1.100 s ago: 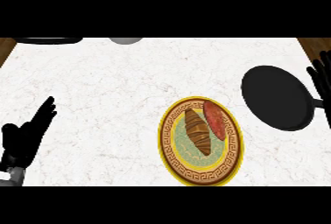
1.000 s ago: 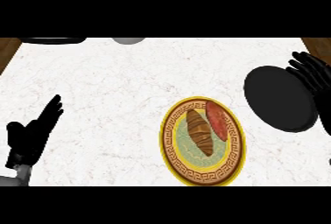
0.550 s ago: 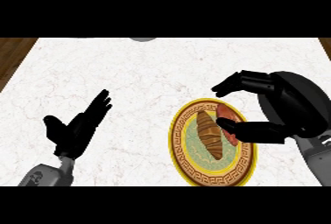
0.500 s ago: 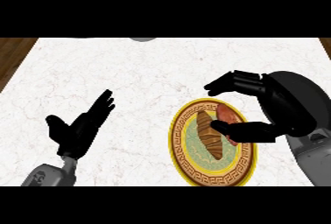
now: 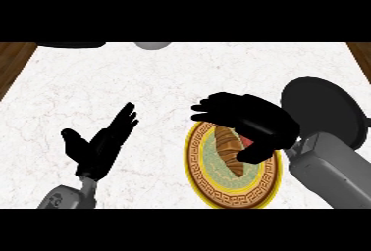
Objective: Pick the croissant from the plate and place it in the pan
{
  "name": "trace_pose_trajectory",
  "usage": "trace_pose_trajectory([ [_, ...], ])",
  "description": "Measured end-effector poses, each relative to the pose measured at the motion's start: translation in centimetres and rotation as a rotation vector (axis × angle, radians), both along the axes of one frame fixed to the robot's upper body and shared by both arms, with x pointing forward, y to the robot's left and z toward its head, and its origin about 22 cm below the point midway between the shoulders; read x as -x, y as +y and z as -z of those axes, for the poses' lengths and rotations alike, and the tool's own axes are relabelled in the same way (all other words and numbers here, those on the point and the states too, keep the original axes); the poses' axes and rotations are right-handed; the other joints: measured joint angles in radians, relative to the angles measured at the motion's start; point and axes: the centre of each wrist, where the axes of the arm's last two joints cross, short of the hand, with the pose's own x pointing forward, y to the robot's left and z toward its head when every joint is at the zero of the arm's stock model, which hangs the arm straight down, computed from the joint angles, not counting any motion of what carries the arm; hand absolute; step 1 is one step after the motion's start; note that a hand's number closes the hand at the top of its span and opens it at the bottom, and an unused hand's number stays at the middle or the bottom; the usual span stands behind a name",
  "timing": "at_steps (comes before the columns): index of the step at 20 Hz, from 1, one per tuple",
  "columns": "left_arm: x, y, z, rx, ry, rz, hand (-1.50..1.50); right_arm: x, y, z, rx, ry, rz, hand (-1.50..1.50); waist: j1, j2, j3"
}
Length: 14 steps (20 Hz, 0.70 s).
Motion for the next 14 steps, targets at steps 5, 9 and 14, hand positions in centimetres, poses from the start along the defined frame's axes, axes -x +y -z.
trace_pose_trajectory([
  [5,0.2,0.1,0.1,0.004,0.014,-0.008,0.00,0.8,2.7,0.0,0.409,-0.105,0.067,-1.50,-0.011,-0.010,-0.002],
  [9,0.2,0.5,0.1,0.002,0.020,-0.026,0.00,3.1,5.9,0.7,0.654,-0.146,0.111,-1.50,-0.026,-0.013,-0.001],
  [14,0.2,1.0,-0.2,0.005,0.021,-0.027,0.00,6.2,9.9,2.9,0.913,-0.160,0.159,-1.50,-0.033,-0.009,0.001],
])
